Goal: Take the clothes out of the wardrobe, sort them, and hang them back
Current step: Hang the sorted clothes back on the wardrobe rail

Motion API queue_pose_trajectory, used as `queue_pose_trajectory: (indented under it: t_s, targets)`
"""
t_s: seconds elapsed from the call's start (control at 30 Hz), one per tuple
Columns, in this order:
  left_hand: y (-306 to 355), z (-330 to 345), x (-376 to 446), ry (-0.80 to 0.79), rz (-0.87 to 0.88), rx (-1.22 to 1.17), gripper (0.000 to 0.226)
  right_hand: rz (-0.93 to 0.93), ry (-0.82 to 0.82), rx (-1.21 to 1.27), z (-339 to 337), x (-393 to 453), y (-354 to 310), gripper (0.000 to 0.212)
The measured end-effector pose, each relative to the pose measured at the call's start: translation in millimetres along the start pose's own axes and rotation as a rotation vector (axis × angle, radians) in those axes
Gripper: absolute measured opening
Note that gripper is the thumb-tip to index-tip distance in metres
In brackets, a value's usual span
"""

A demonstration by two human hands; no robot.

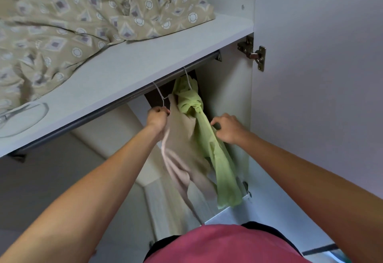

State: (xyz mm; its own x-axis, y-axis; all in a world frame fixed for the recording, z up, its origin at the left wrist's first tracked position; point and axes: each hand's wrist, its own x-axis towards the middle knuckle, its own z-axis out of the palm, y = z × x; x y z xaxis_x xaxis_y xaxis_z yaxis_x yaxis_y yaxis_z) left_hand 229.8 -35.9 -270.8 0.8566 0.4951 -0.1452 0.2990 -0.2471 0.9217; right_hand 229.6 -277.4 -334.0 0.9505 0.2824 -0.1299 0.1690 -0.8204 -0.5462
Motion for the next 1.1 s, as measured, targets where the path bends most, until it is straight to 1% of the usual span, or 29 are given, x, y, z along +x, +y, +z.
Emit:
queue_pose_trajectory:
  t_s: [0.1, 0.17, 0.27, 0.4, 0.5, 0.63, 0.77, 0.83, 0.9, 1.0, 1.1]
  targets:
    - [-2.5, 12.5, 12.1, -0.087, -0.065, 0.113, 0.022, -0.016, -0.002, 0.060, 8.0, -10.7, 9.1, 0.050]
    - [-4.6, 18.9, 18.4, -0.169, -0.094, 0.180, 0.019, -0.031, -0.008, 0.091, 12.5, -17.5, 13.3, 0.045]
    - [-4.0, 31.1, 23.4, -0.219, -0.090, 0.232, 0.024, -0.032, 0.015, 0.136, 16.0, -23.8, 18.6, 0.041]
    - [-1.5, 49.4, 28.6, -0.264, -0.048, 0.285, 0.031, -0.014, 0.071, 0.193, 12.7, -28.9, 18.3, 0.041]
    - [-1.4, 64.5, 36.9, -0.303, -0.049, 0.290, 0.027, 0.019, 0.098, 0.205, 9.1, -33.9, 17.7, 0.043]
    - [2.6, 89.0, 43.1, -0.326, -0.051, 0.266, 0.018, 0.064, 0.092, 0.249, 6.9, -41.9, 18.4, 0.046]
    - [12.2, 115.7, 35.9, -0.385, -0.012, 0.175, 0.028, 0.107, 0.083, 0.251, 5.7, -48.3, 14.8, 0.048]
    - [17.7, 125.1, 32.4, -0.402, -0.006, 0.138, 0.030, 0.130, 0.093, 0.257, 5.6, -52.2, 13.9, 0.049]
    - [19.6, 128.0, 32.8, -0.419, 0.008, 0.151, 0.027, 0.156, 0.106, 0.241, 3.1, -56.6, 14.3, 0.049]
    - [12.8, 115.0, 33.9, -0.445, 0.061, 0.280, 0.023, 0.184, 0.124, 0.201, -2.6, -60.7, 15.9, 0.050]
    - [-1.6, 89.0, 29.5, -0.441, 0.187, 0.476, 0.025, 0.179, 0.162, 0.188, -9.0, -61.7, 11.3, 0.050]
